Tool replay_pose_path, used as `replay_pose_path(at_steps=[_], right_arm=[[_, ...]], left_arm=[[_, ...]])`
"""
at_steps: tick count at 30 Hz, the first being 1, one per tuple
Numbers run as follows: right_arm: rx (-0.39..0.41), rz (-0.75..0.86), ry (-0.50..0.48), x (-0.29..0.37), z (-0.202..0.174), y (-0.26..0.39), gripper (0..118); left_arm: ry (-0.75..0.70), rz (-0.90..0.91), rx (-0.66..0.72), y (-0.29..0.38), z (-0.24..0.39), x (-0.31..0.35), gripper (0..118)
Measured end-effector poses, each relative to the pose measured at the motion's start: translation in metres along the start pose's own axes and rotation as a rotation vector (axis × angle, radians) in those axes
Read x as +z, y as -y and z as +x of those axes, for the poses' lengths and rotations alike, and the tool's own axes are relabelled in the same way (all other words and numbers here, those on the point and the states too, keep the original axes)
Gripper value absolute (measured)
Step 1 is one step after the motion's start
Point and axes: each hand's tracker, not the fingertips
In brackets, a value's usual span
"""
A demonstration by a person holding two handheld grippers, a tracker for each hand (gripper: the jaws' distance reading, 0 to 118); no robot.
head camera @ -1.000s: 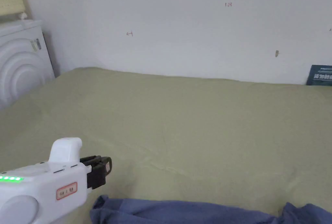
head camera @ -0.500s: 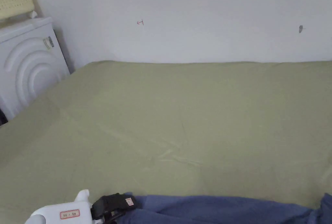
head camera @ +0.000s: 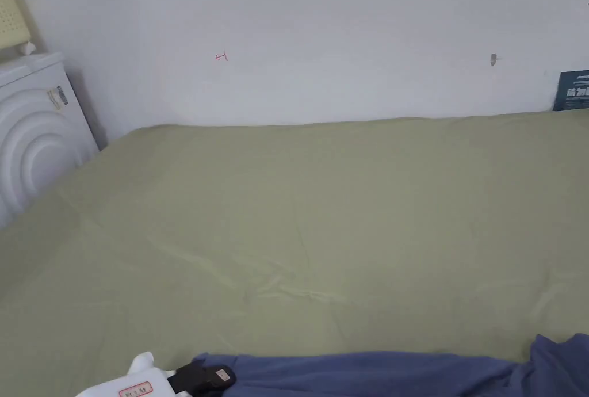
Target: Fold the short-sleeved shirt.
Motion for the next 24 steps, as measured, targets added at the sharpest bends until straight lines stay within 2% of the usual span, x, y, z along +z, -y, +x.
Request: replay_pose_path(at_steps=[5,10,14,18,19,20,22,24], right_arm=[[-0.023,0.025,0.017,0.009,0.011,-0.009,0],[-0.018,0.034,0.03,0.011,0.014,-0.012,0],[-0.032,0.032,0.03,0.012,0.021,-0.011,0],[-0.022,0.024,0.033,0.013,0.025,-0.01,0],[-0.017,0.022,0.034,0.013,0.026,-0.01,0],[-0.015,0.021,0.038,0.014,0.026,-0.01,0],[-0.017,0.023,0.046,0.014,0.03,-0.009,0],[-0.021,0.027,0.043,0.012,0.031,-0.007,0]], left_arm=[[0.029,0.107,-0.309,0.016,0.086,0.025,10],[0.031,0.088,-0.602,0.068,0.172,0.015,10],[0.149,-0.003,-0.662,0.12,0.198,-0.022,10],[0.083,-0.115,-0.705,0.165,0.197,-0.081,12],[0.074,-0.142,-0.7,0.172,0.192,-0.096,23],[0.077,-0.177,-0.668,0.175,0.187,-0.108,40],[0.159,-0.253,-0.544,0.175,0.17,-0.13,86],[0.248,-0.278,-0.406,0.172,0.157,-0.135,89]])
